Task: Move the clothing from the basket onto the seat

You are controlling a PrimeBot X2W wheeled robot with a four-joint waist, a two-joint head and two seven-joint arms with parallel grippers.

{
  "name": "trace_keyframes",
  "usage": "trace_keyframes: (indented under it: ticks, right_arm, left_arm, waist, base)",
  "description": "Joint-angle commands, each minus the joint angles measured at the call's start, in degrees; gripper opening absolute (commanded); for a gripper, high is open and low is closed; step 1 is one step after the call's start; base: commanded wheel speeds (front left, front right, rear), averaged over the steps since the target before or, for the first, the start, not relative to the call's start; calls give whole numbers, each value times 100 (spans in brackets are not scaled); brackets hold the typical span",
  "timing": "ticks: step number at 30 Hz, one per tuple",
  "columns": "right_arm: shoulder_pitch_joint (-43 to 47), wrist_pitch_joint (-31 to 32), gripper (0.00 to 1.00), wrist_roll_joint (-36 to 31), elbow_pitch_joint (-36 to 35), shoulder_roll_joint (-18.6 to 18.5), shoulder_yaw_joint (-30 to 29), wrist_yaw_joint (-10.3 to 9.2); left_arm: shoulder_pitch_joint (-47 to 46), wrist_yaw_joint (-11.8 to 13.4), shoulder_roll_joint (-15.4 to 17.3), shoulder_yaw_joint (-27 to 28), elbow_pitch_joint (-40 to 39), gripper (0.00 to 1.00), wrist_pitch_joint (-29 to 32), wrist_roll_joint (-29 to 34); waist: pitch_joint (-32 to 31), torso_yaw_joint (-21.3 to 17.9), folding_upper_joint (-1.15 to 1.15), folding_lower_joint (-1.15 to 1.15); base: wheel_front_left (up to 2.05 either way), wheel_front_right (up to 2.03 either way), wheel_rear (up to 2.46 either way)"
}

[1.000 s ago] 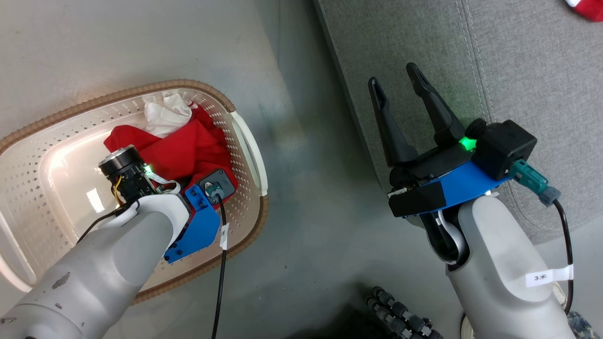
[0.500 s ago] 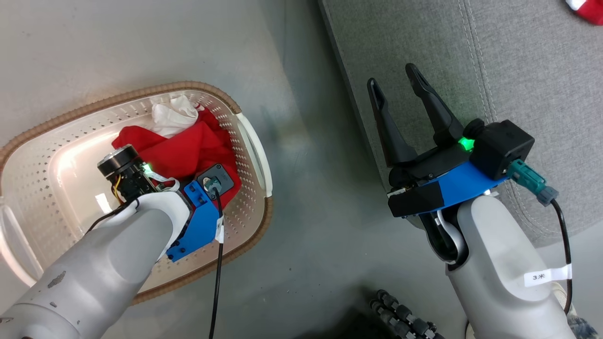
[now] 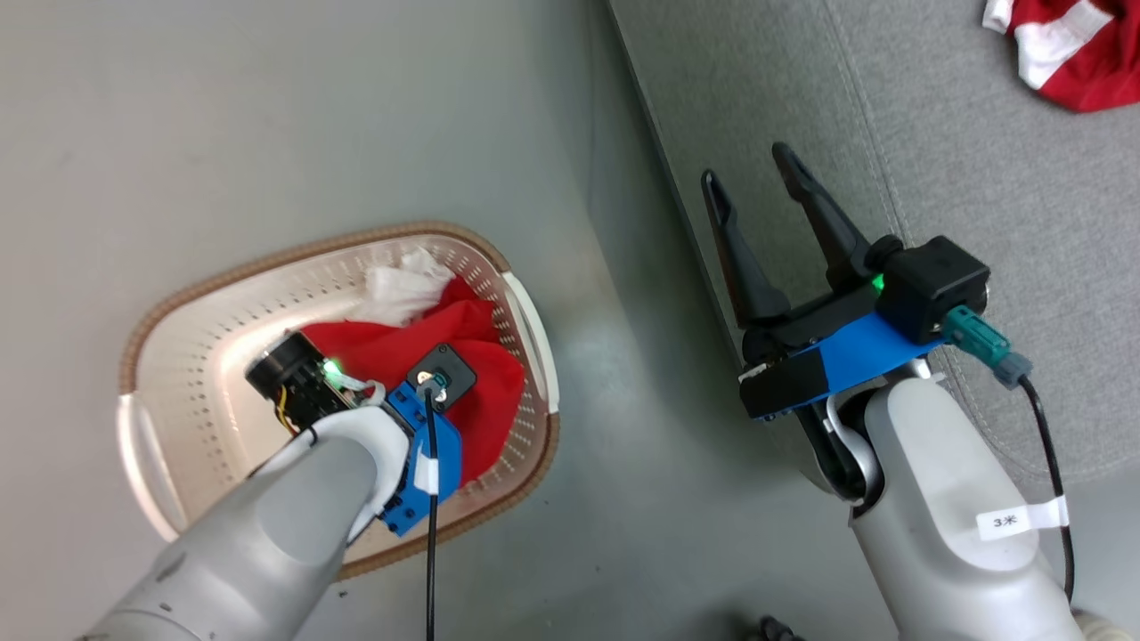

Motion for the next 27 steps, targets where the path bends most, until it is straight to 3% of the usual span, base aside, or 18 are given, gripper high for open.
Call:
trace_keyframes:
  ticks: [1, 14, 27]
  right_arm:
    - [88, 19, 100, -41, 42, -5, -1, 1]
    - [880, 464, 100, -233, 486, -8, -54, 1]
    - [1855, 882, 100, -299, 453, -8, -248, 1]
  left_arm:
    - [101, 3, -49, 43, 35, 0, -81, -45]
    - [879, 6, -757, 607, 537, 0, -1281, -897]
    - [766, -5, -1052, 797, 157, 0, -1522, -1482]
  waist:
    - [-443, 273, 0, 0]
    - [-2461, 966, 0, 0]
    - [-3826, 1562, 0, 0]
  base:
    - [0, 0, 0]
    - [0, 0, 0]
    - [0, 0, 0]
